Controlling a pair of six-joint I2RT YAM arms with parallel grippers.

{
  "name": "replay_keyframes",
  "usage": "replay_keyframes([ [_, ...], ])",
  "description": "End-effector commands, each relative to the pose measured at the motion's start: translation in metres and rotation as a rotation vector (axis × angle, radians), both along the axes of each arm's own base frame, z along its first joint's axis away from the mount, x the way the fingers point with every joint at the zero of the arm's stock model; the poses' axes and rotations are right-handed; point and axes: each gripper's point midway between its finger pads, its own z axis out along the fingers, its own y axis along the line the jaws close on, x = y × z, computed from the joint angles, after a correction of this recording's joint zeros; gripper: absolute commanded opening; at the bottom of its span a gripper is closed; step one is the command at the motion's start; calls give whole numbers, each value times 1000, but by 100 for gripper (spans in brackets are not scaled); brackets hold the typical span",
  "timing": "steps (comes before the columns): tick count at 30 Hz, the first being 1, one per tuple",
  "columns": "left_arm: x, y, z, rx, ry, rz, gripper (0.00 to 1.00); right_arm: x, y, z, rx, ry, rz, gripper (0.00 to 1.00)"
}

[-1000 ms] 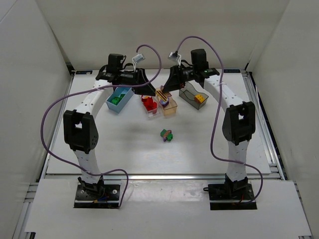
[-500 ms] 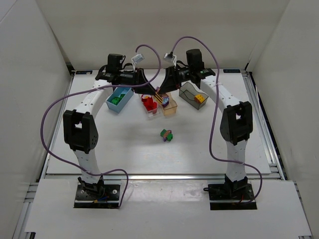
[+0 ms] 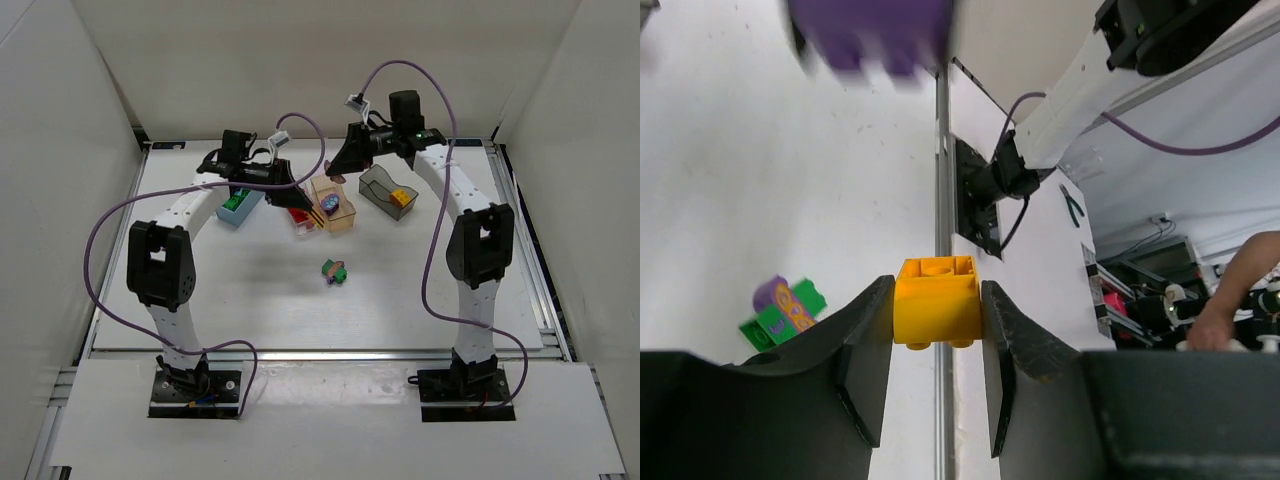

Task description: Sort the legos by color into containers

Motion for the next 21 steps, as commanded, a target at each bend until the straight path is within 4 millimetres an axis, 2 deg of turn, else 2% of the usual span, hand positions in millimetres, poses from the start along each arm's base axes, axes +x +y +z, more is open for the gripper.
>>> replay_keyframes([
  [1,-23,15,33,-33,-96,6,11,33,-18,-19,-86,-77,-144,0],
  [2,-21,18,31,-20,-104,30,11,35,-18,-22,-110,-106,-161,0],
  [3,-20,23,32,-13,-121,55,11,41,-17,-33,-137,-158,-172,0],
  [4,-17,27,34,-2,-136,81,11,52,-19,-48,-209,-175,-234,0],
  [6,-6,32,33,41,-182,150,12,56,-18,-72,-308,-180,-275,0],
  [7,-4,35,37,54,-207,178,12,71,-25,-92,-411,-224,-348,0],
  [8,3,40,38,71,-224,214,12,67,-19,-103,-454,-241,-340,0],
  [9,13,46,43,97,-257,267,12,74,-21,-116,-513,-281,-363,0],
  [12,30,54,47,144,-299,352,12,77,-16,-136,-600,-315,-388,0],
  [16,41,61,54,163,-332,403,12,88,-22,-172,-714,-344,-421,4],
  [20,45,66,54,177,-338,431,12,96,-26,-192,-781,-364,-438,19],
  [21,46,67,53,183,-337,437,12,98,-28,-194,-790,-371,-445,31],
])
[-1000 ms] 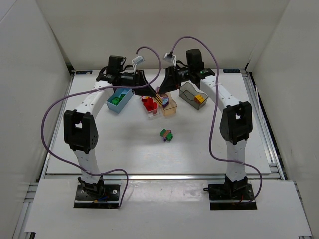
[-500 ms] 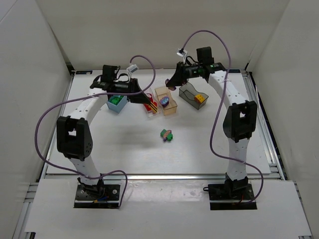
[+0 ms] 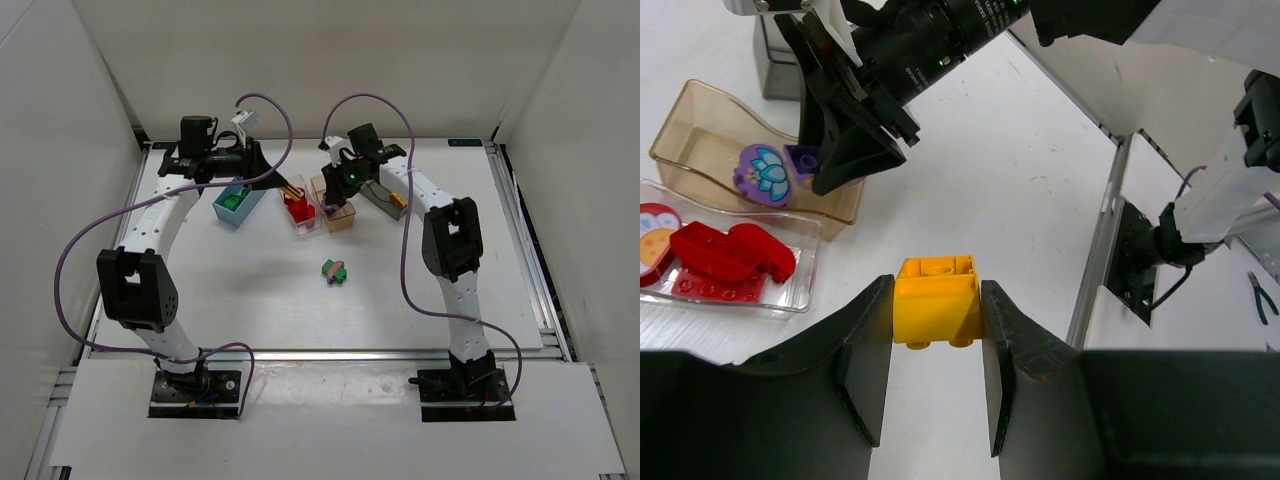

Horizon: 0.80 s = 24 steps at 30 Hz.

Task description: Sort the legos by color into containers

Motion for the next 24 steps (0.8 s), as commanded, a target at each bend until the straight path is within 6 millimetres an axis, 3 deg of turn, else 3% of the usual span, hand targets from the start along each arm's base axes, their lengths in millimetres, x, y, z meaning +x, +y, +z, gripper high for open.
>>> replay_keyframes([
  [1,2,8,26,14,-94,42,12,22,-20,-10,-94,-79,-52,36],
  [3,4,9,24,20,-91,53,12,24,-21,-18,-122,-88,-54,45],
  [6,7,9,23,22,-90,55,12,26,-21,-23,-126,-94,-52,48],
  [10,9,8,22,17,-90,47,12,22,-13,-14,-87,-91,-15,74],
  [11,9,7,23,14,-92,42,12,19,-11,-10,-72,-87,-7,76],
  [14,15,6,24,-3,-84,59,12,8,1,28,44,-77,22,78],
  [15,18,5,24,-16,-78,67,12,6,0,59,94,-101,-3,78],
  [17,31,0,31,-67,-86,105,11,3,-4,84,140,-149,-29,78],
  [18,40,-3,24,-75,-70,121,11,-5,-11,120,181,-202,-48,79],
  [19,48,-12,30,-90,-100,120,11,-7,-18,134,194,-230,-63,79],
  [20,54,-18,28,-90,-91,123,11,-11,-30,135,187,-227,-88,80],
  [21,68,-25,14,-78,-63,138,10,-16,-37,142,184,-233,-98,80],
  [22,72,-39,24,-82,-83,117,10,-26,-48,163,178,-285,-97,80],
  [23,79,-44,20,-74,-77,122,10,-35,-62,152,137,-257,-112,81],
  [24,90,-47,17,-61,-80,156,10,-40,-72,154,118,-271,-119,81],
])
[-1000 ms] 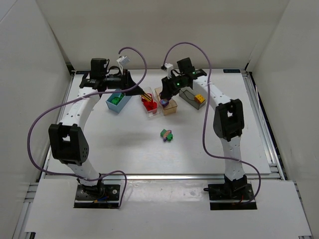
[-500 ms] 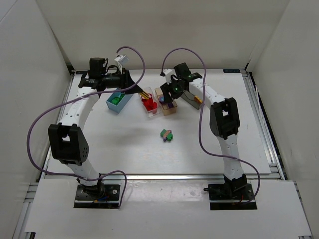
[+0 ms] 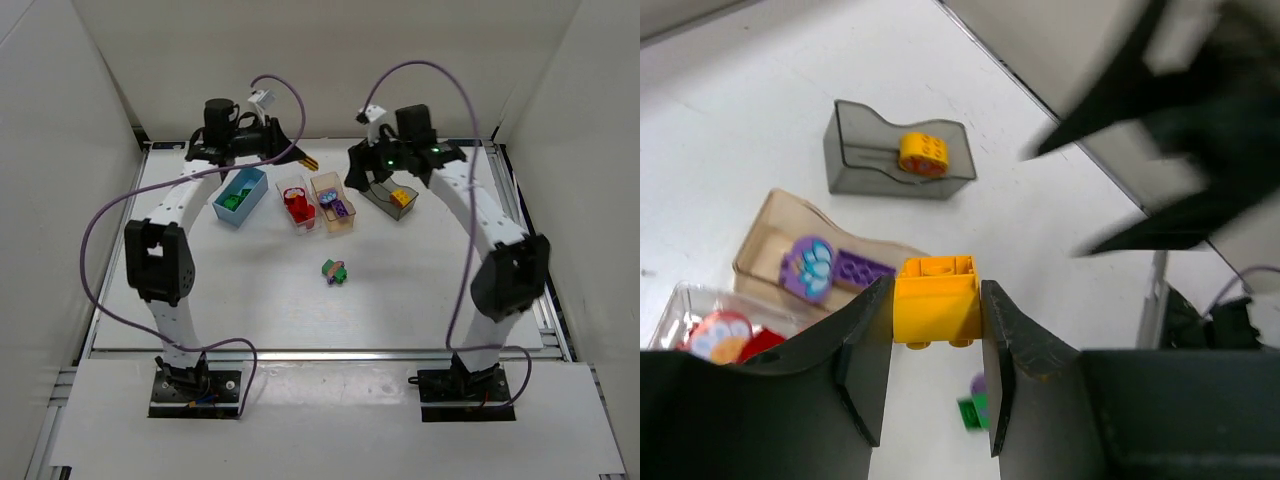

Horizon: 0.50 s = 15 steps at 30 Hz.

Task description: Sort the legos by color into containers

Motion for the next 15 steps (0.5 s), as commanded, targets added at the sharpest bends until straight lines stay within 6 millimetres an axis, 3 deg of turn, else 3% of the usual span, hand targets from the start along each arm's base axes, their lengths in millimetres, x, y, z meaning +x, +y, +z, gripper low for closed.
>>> replay_keyframes([
  [1,31,-28,-8,5,7,47,10,-22,-38,62,4,-159,-38,82],
  [2,36,-40,2,4,-26,41,10,-28,-54,48,-27,-130,-68,83],
  [3,45,-43,-2,27,-43,68,10,-29,-65,46,-42,-133,-94,84],
  [4,49,-57,-22,52,-19,53,10,-41,-78,43,-66,-144,-105,84],
  [5,55,-66,-12,51,-62,49,10,-40,-92,44,-80,-166,-144,85],
  [9,69,-102,-33,114,-124,29,10,-46,-134,35,-167,-229,-327,92],
  [10,68,-116,-48,132,-111,12,10,-50,-138,40,-162,-238,-353,95],
  [12,75,-130,-47,148,-154,25,10,-56,-146,37,-165,-225,-370,99],
  [13,77,-138,-63,160,-148,12,10,-61,-149,43,-147,-231,-372,99],
  [15,75,-160,-61,164,-190,-4,13,-69,-155,38,-138,-193,-378,99],
])
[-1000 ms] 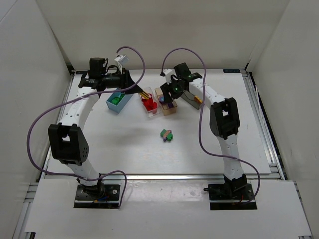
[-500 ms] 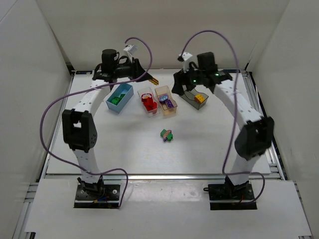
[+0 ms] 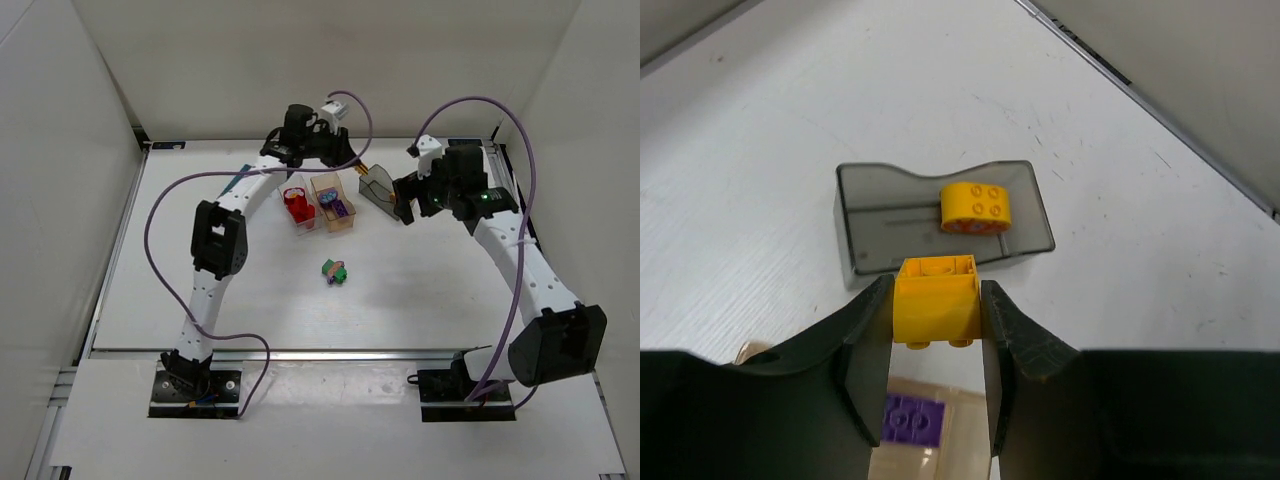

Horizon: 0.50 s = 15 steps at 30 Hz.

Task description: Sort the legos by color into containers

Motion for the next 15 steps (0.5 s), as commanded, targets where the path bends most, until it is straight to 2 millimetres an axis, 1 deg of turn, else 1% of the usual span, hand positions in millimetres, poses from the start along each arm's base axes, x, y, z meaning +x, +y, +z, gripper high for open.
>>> replay_keyframes([
  [1,5,-25,9,30,-107,2,13,-5,-18,23,17,-61,-55,99],
  [2,4,-38,15,23,-133,-10,14,-10,-20,24,14,-62,-53,99],
  [4,5,-49,10,28,-150,-10,14,-14,-25,19,6,-46,-60,99],
  [5,7,-60,2,26,-153,-16,15,-16,-29,19,-5,-50,-70,99],
  [7,10,-66,-3,22,-152,-9,15,-20,-35,19,-8,-41,-87,99],
  [8,12,-71,-18,31,-139,-12,15,-23,-37,23,-6,-47,-88,99],
  [9,13,-76,-13,23,-158,-10,16,-25,-40,22,-8,-38,-98,99],
  [10,17,-77,-16,24,-158,5,16,-25,-46,23,-8,-34,-116,99],
  [11,19,-80,-32,32,-139,7,19,-26,-49,27,-2,-40,-128,99],
  [12,21,-82,-27,19,-152,9,20,-27,-52,27,0,-33,-135,99],
  [13,22,-84,-30,20,-157,13,21,-31,-56,26,5,-16,-145,99],
  [14,22,-86,-39,29,-151,10,22,-31,-59,27,6,-14,-153,99],
  [15,23,-88,-40,33,-157,16,25,-32,-62,30,8,-20,-165,99],
])
